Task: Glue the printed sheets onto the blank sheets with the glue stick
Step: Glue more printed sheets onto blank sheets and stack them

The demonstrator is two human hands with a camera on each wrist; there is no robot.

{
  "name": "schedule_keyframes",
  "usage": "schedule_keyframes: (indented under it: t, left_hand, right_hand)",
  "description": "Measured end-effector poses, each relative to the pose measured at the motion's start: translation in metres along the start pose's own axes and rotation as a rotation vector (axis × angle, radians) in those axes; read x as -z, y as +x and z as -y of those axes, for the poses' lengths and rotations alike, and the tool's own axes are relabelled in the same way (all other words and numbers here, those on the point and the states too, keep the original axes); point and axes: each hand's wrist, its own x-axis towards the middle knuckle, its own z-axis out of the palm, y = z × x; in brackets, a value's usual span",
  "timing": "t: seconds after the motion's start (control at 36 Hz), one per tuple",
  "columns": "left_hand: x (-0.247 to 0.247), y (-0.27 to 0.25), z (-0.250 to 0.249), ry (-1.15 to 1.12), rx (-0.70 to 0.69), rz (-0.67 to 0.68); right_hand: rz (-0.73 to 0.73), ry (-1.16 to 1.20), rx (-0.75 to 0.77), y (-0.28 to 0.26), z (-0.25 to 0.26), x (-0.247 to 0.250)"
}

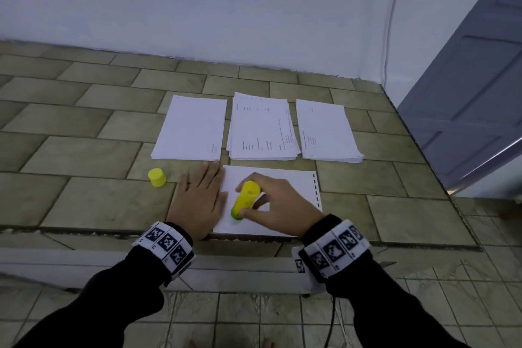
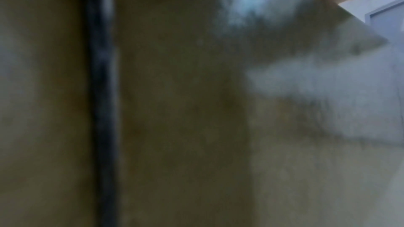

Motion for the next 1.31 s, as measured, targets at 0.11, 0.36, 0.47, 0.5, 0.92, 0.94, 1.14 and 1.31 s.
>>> schedule_keyframes:
  t: [0.11,0.36,0.47,0.5,0.92,0.94,1.14,1.31]
  left_hand:
    - [0.004,-0.001,0.001,-0.029,-0.025,0.001]
    - [0.002,-0.001,0.003,-0.025,-0.018,0.018]
    - [0.002,-0.002,0.002,0.013,-0.009,0.018]
    - [0.002,-0.002,0.002,0.006,0.0,0.021]
    - [0.005,-0.002,-0.003,0.004,0.024,0.03]
    - [0.006,-0.002,-0.003,0.011,0.029,0.039]
    - [0.009,-0.003,-0.006,0.089,0.046,0.105]
    - [0.009,-0.001,-0.005,0.085,0.039,0.091]
  right_hand:
    - [0.087,-0.052,0.026,0.014,0.002,-0.015]
    - [0.156,-0.179,0.028,0.037,0.001,-0.01]
    - [0.137,-0.231,-0.04,0.055,-0.002,-0.001]
    - [0.127,-0.245,-0.059,0.059,-0.003,0.002]
    - [-0.052,-0.15,-0.238,0.07,-0.016,0.025]
    - [-0.061,-0.144,-0.238,0.063,-0.016,0.028]
    - [0.049,-0.036,-0.187,0.012,-0.014,0.037]
    - [0.116,-0.069,-0.166,-0.008,-0.02,0.033]
